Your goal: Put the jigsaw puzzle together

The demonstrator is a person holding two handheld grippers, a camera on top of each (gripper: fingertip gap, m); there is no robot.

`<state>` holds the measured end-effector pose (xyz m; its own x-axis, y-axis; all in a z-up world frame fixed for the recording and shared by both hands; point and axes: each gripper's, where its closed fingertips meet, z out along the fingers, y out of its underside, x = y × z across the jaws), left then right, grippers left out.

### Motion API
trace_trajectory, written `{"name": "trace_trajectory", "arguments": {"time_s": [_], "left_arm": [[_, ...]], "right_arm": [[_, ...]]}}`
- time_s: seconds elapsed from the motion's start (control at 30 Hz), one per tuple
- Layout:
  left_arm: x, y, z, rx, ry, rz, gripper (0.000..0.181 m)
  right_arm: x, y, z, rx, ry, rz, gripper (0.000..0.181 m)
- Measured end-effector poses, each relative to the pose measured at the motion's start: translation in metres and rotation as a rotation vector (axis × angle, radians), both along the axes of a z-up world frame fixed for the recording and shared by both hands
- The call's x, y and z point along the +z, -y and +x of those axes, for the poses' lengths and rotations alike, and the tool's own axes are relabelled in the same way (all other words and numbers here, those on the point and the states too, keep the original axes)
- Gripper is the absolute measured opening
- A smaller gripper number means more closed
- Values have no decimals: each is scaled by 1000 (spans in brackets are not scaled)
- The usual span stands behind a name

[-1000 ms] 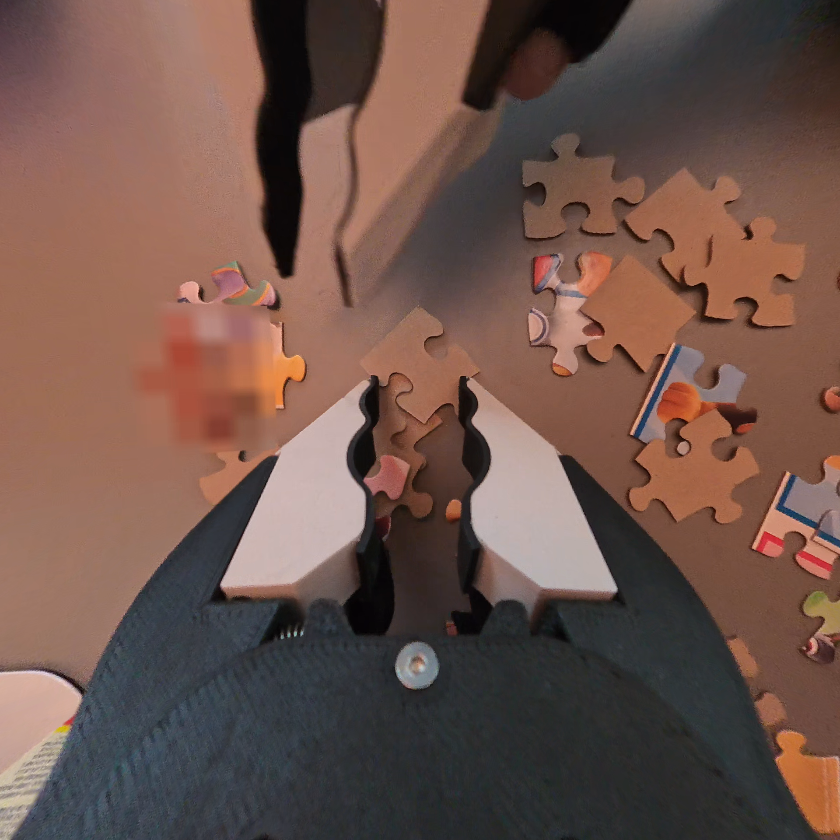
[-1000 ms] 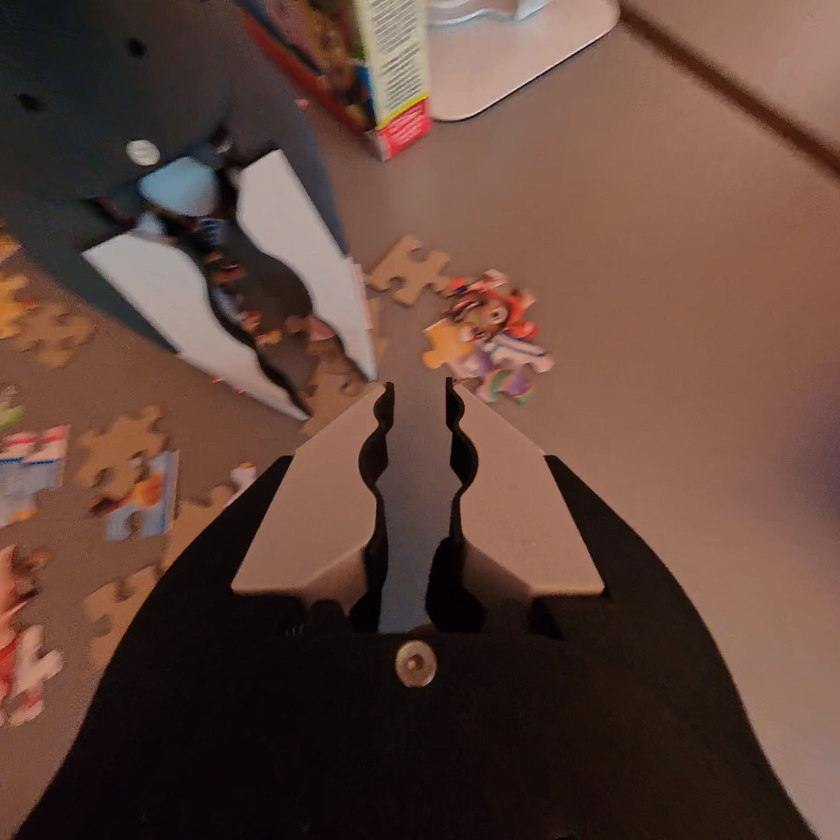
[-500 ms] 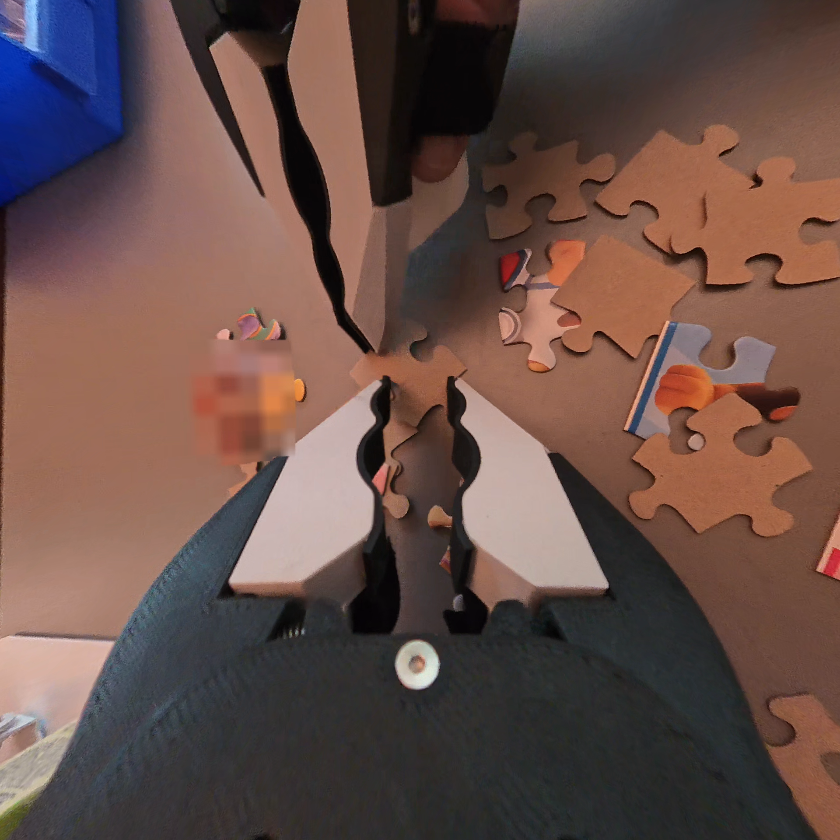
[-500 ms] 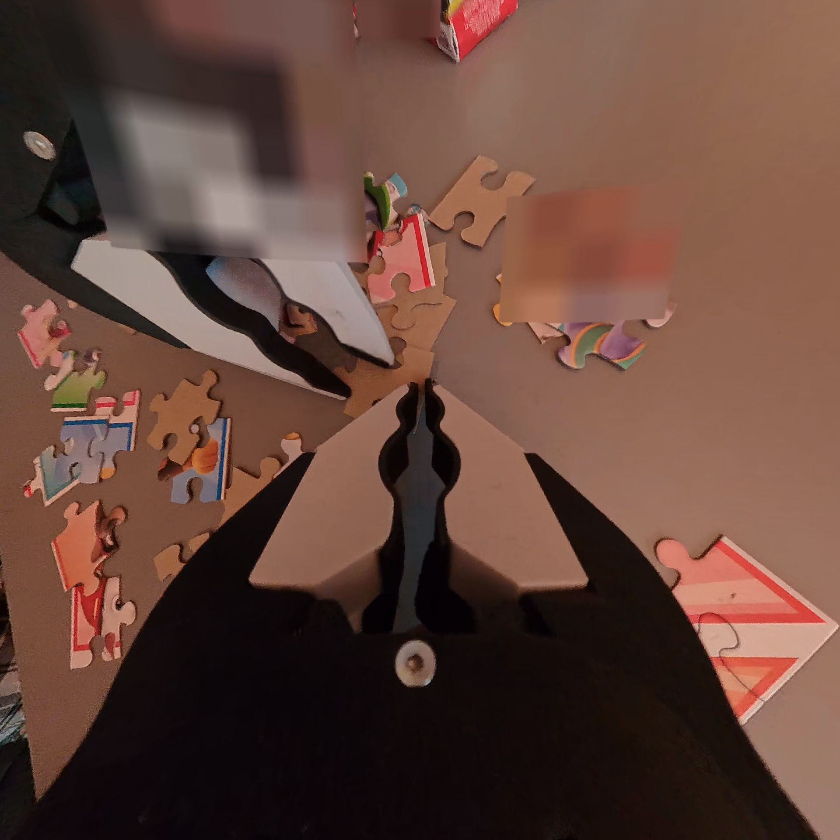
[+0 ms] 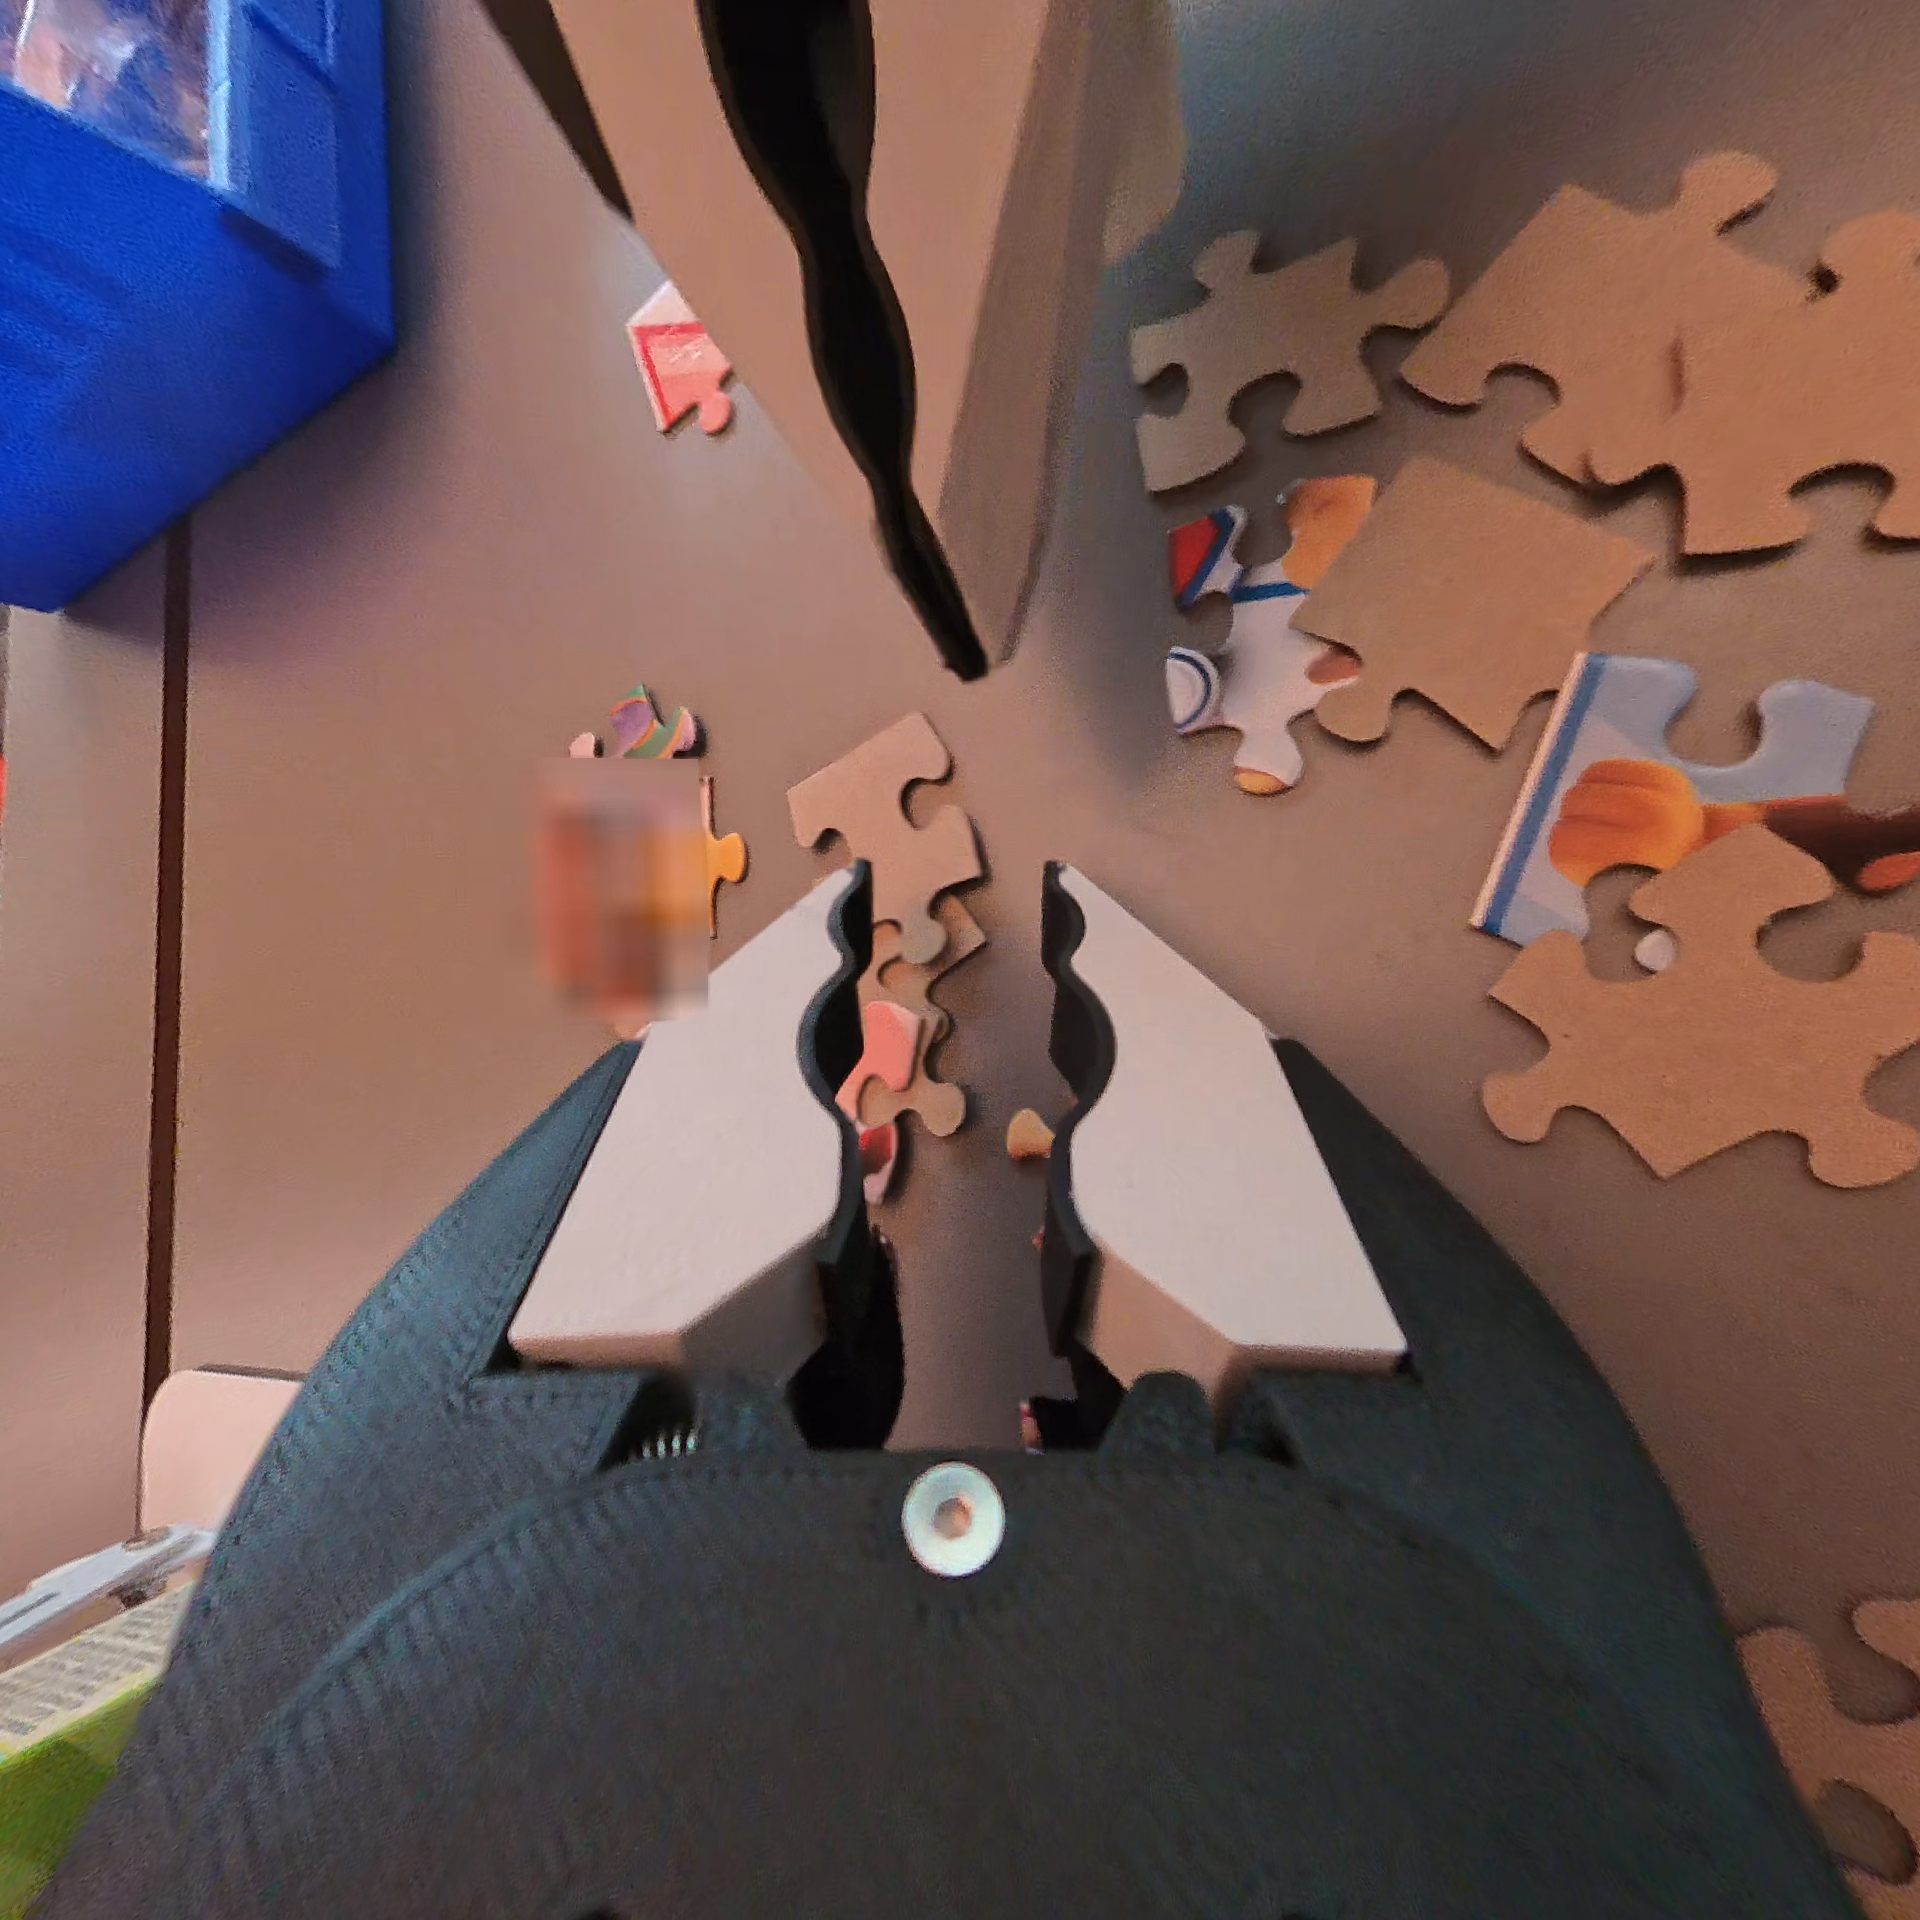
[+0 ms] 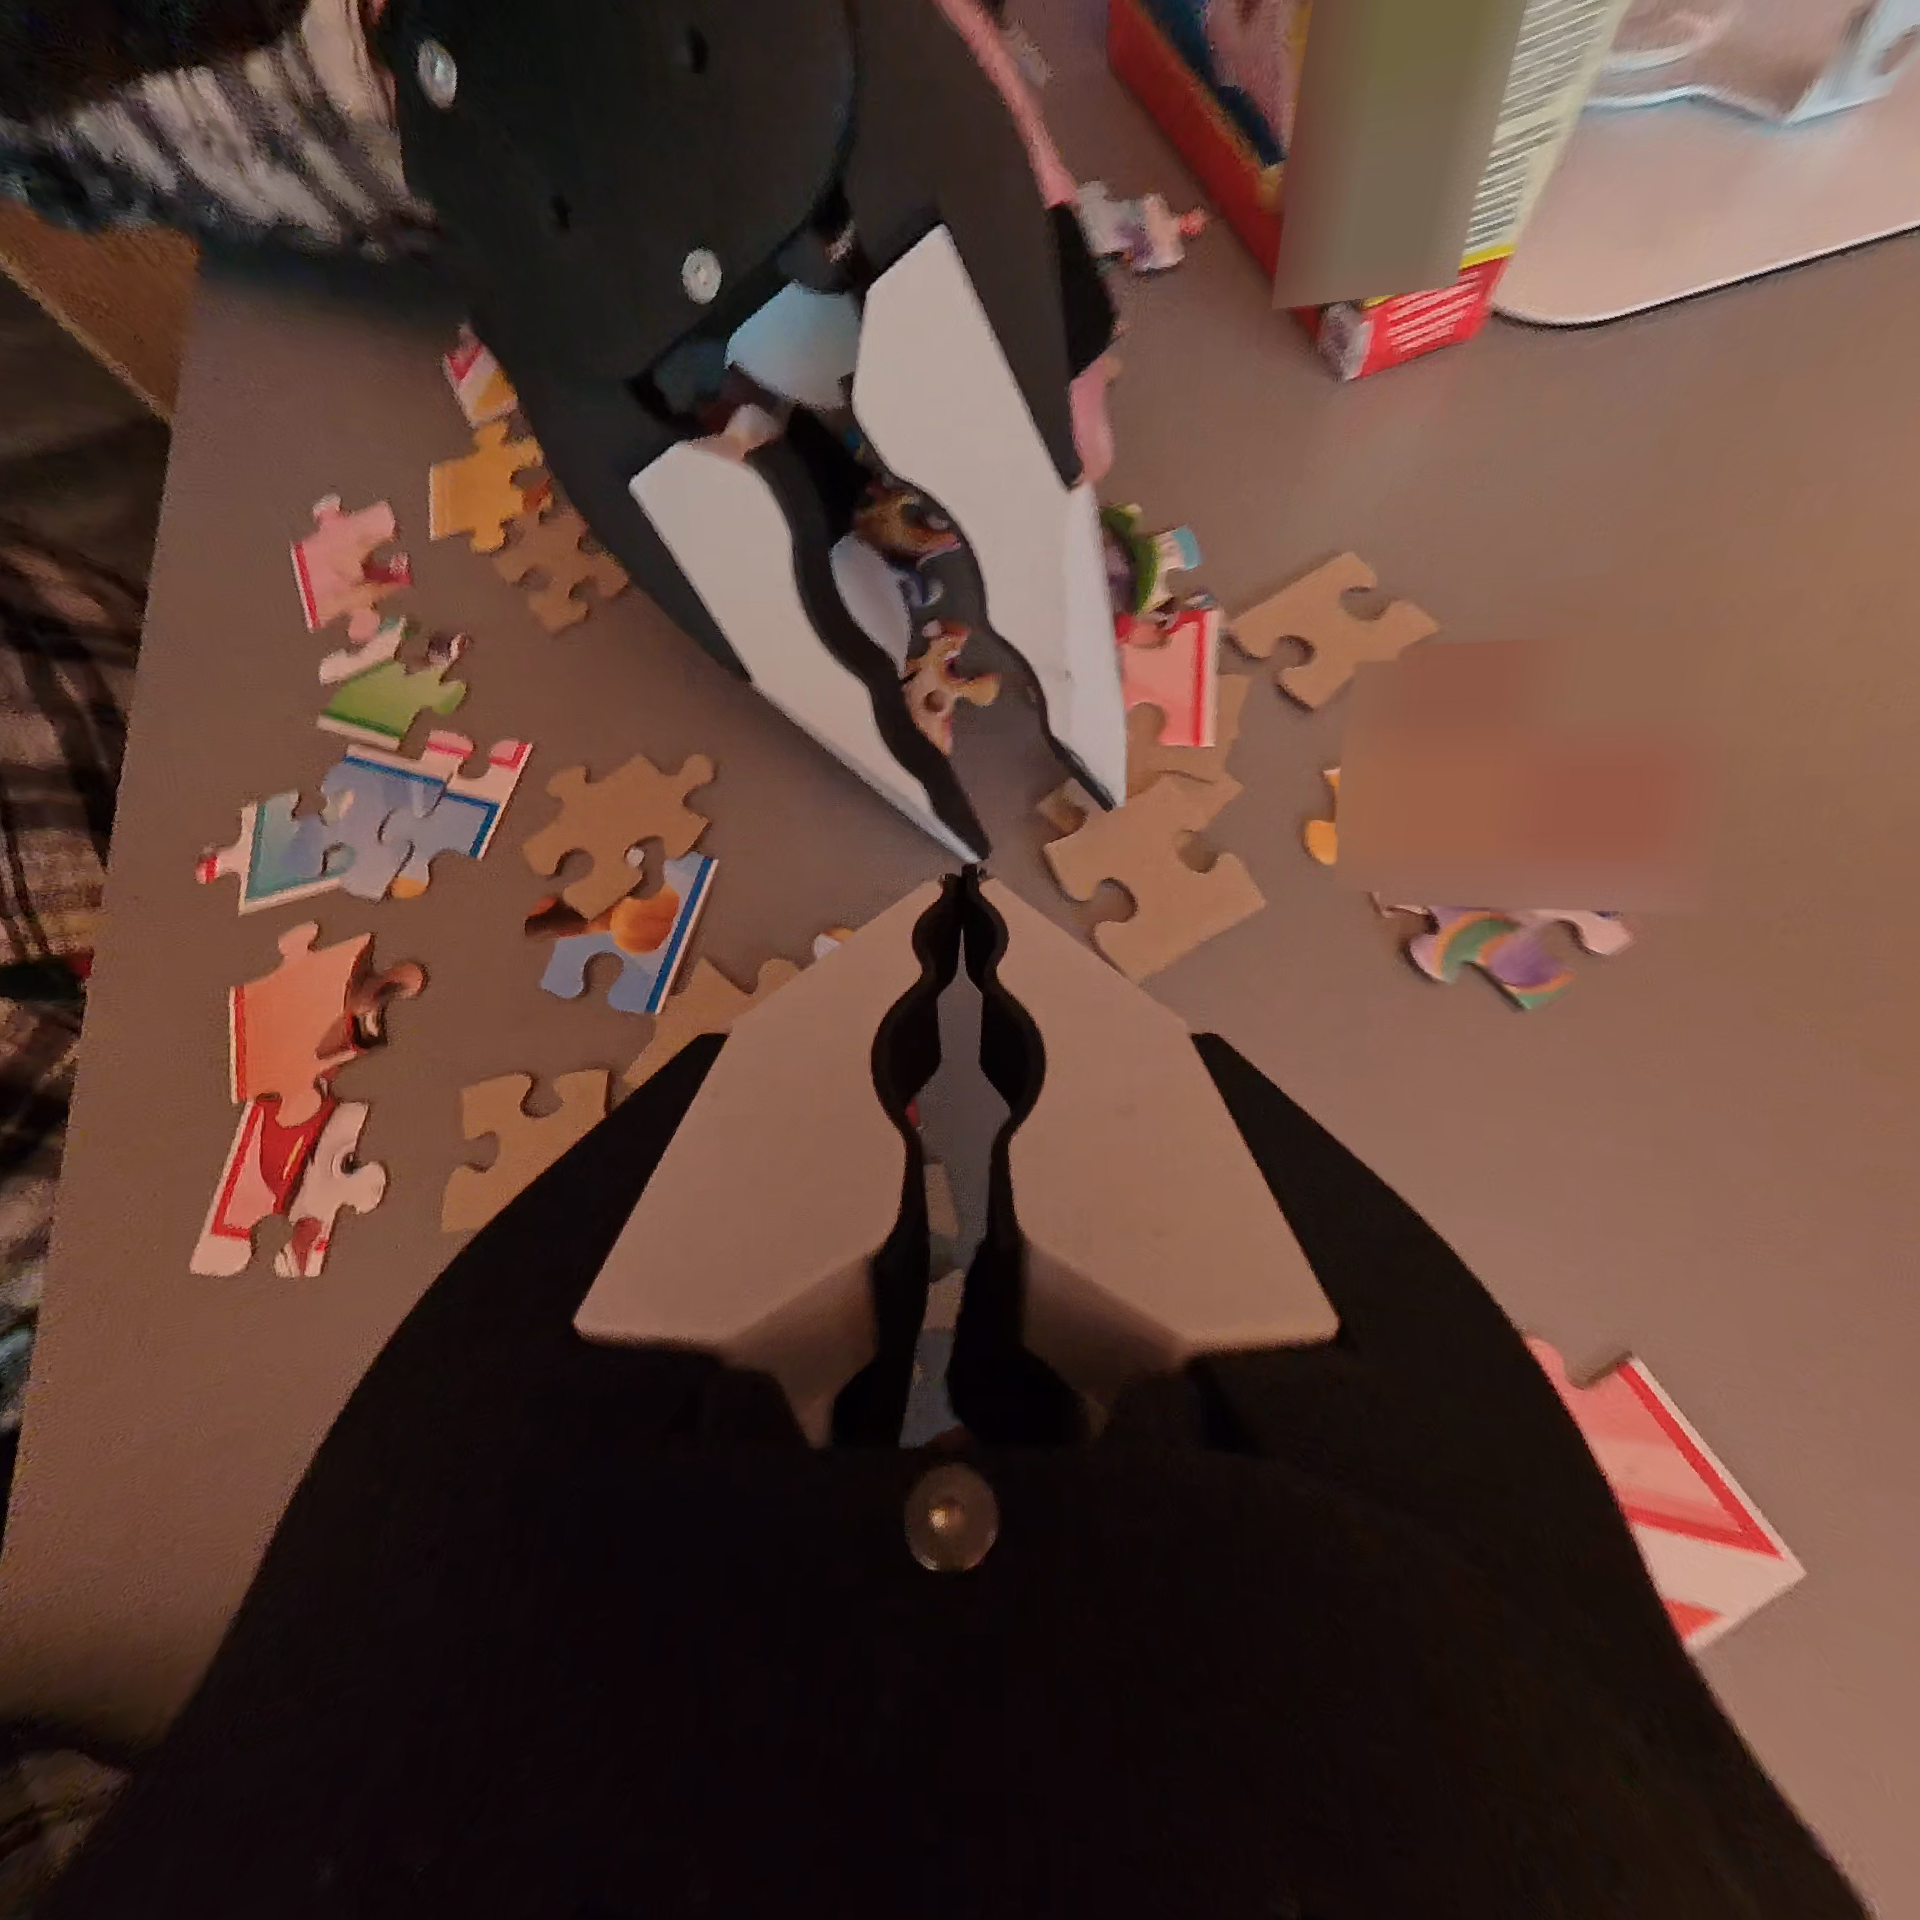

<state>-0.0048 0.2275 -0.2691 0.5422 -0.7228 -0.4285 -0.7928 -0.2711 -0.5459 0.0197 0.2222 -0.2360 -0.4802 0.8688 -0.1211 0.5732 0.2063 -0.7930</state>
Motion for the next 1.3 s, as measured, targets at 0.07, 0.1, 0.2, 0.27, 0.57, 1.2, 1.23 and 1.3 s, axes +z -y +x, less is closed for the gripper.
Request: {"name": "trace_trajectory", "arguments": {"time_s": [0.07, 0.1, 0.2, 0.27, 0.57, 1.2, 1.23, 1.3], "left_arm": [[1, -5, -1, 20, 10, -16, 33], [-1, -7, -2, 27, 0, -38, 34], [-7, -4, 5, 54, 88, -204, 13], [-7, -10, 1, 74, 88, -193, 9], [-5, -5, 3, 69, 145, -178, 0], [-5, 10, 3, -13, 53, -265, 34], [-5, 10, 4, -15, 51, -266, 32], [-6, 14, 7, -31, 62, -285, 22]], "right_arm": [[6, -14, -2, -68, -23, -29, 0], [4, -19, -2, -86, -21, -27, 0], [-1, -26, -2, -117, -5, -16, 0], [3, -27, -3, -122, -23, -27, 0], [-6, -41, -6, -172, -21, 83, 12], [-38, -16, -17, -102, 135, -15, 0], [-38, -16, -17, -103, 138, -21, 0], [-38, -16, -16, -102, 143, -27, 0]]}}
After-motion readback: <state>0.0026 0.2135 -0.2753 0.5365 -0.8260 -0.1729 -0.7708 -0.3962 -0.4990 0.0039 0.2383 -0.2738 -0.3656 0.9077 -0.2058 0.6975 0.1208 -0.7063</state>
